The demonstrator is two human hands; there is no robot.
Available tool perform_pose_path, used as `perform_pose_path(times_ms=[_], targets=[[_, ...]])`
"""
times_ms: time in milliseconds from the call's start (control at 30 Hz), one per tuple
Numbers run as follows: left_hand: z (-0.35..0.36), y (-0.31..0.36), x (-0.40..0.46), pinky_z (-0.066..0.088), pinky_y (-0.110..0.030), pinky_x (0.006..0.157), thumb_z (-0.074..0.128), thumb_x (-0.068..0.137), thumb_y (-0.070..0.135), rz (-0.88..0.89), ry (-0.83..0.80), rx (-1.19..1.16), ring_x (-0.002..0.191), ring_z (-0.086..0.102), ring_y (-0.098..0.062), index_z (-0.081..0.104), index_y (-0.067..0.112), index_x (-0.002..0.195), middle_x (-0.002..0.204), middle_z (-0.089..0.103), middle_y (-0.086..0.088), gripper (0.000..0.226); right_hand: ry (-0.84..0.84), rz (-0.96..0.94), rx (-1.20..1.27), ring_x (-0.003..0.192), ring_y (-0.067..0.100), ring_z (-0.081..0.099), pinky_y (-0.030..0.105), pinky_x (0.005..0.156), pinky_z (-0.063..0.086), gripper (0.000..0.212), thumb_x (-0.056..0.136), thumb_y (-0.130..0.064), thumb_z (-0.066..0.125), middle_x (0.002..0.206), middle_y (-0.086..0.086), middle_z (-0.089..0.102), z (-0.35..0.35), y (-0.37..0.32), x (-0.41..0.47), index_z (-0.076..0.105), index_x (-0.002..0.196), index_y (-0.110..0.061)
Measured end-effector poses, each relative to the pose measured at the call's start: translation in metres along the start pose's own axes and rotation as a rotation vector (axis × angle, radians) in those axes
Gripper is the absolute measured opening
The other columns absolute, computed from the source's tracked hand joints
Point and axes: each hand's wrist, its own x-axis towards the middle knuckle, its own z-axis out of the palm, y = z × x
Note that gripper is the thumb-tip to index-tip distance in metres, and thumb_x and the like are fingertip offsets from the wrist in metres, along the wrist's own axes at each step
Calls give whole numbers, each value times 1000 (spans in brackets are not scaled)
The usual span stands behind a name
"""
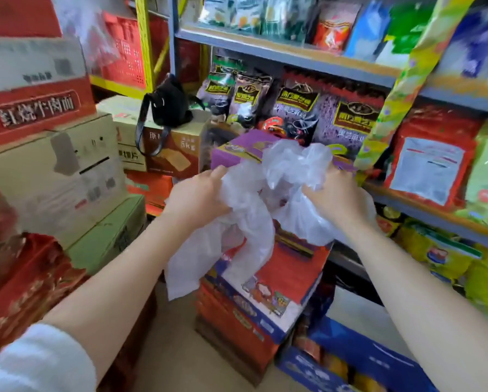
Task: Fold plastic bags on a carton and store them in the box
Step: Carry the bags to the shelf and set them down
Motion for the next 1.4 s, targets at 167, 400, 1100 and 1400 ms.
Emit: perform_pose_path(times_ms=[167, 400, 1100, 1400], targets=[[-11, 10, 91, 41, -37, 73, 66, 79, 30, -5, 97, 36, 108, 54, -33, 30, 16, 140, 120, 57, -11, 73, 29, -4, 63, 91, 43, 60, 36, 62, 39, 37, 81, -28, 63, 95, 26, 63, 18, 21, 91, 56, 105, -1], [18, -10, 247, 42, -40, 71, 68, 78, 30, 100, 168, 13, 101, 55, -37, 38, 11, 130, 111, 58, -18, 63, 60, 114, 71, 92, 44, 60, 39, 66, 44, 37, 83, -27, 59, 99, 26, 64, 62, 47, 196, 55, 112, -5], [249, -19, 650, 38, -34, 65, 55, 56, 9, 909, 176, 85, 80, 56, -25, 51, 14, 93, 84, 68, -5, 37, 359, 693, 77, 77, 32, 59, 32, 60, 41, 26, 85, -30, 60, 81, 11, 62, 163, 79, 441, 60, 95, -6], [323, -35, 662, 28, -29, 104, 44, 84, 46, 761, -594, -204, 129, 33, -24, 46, 2, 126, 135, 45, -10, 61, 115, 683, -155, 83, 33, 63, 31, 63, 43, 35, 85, -38, 61, 89, 12, 65, 230, 67, 476, 59, 101, -6]])
